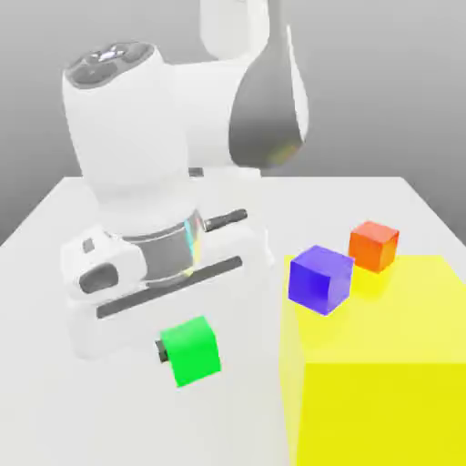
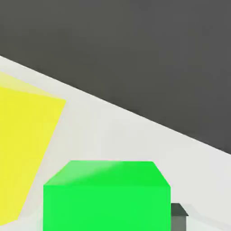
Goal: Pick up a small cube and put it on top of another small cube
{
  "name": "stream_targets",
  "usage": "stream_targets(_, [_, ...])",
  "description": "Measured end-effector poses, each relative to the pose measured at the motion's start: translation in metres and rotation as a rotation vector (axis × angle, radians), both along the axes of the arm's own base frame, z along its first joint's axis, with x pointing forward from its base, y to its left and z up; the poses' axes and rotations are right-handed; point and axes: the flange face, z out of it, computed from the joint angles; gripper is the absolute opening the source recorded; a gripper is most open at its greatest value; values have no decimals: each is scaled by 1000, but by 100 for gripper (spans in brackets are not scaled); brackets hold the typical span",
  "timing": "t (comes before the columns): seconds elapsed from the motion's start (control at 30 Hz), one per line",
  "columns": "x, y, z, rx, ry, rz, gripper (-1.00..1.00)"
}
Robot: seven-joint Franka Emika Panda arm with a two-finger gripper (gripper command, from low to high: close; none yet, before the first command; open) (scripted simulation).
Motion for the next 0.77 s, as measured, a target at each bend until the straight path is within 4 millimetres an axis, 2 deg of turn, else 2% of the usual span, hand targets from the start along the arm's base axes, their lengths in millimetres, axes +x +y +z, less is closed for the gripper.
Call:
stream_targets(0.07, [-11,45,24,11,-4,175,-100])
stream_targets(0.13, [-26,77,45,16,-12,321,-100])
stream_targets(0.33, [-97,139,86,-13,-74,669,-100])
stream_targets(0.47, [-151,168,104,-63,-127,891,-100])
stream_targets(0.53, [-166,173,95,-85,-147,940,-100])
stream_targets(0.63, [-170,174,56,-91,-153,955,-100])
stream_targets(0.67, [-171,174,46,-92,-153,956,100])
stream_targets(0.77, [-171,174,46,-92,-153,956,100])
